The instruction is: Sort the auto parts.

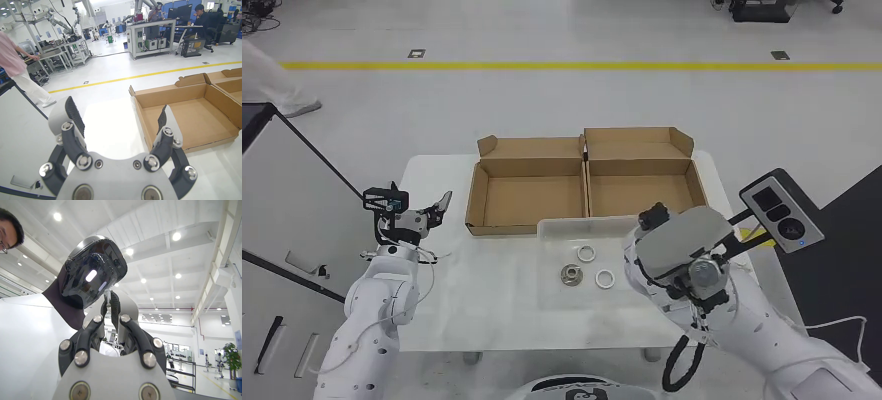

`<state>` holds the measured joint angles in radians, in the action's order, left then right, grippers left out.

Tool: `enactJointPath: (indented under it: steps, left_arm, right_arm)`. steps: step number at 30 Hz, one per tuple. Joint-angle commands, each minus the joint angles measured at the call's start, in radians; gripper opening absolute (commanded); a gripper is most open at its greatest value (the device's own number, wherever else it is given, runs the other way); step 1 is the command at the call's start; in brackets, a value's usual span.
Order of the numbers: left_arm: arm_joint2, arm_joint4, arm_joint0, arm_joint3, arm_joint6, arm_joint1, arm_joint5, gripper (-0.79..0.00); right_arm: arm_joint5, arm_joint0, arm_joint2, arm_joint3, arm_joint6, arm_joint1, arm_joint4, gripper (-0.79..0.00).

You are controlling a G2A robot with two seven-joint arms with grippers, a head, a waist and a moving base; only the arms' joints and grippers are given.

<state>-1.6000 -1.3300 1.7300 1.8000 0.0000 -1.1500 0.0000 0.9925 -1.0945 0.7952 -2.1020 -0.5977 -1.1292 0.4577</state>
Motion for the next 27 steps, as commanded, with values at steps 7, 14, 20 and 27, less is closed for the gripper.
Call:
enactJointPath:
  steps: [7,14,20,27]
  left_arm:
    - [0.000,0.000,0.000,0.000,0.000,0.000,0.000,0.000]
    - [0.000,0.000,0.000,0.000,0.000,0.000,0.000,0.000]
    - [0.000,0.000,0.000,0.000,0.000,0.000,0.000,0.000]
    - [0.000,0.000,0.000,0.000,0.000,0.000,0.000,0.000]
  right_arm:
    - [0.020,-0.088,0.152,0.006,0.157,0.037,-0.059,-0.785]
    - [0.020,-0.142,0.298,0.057,0.367,0.088,-0.170,-0.785]
    - [0.020,-0.131,0.422,0.143,0.633,0.134,-0.304,-0.785]
    - [0.020,-0.113,0.503,0.181,0.850,0.169,-0.418,-0.785]
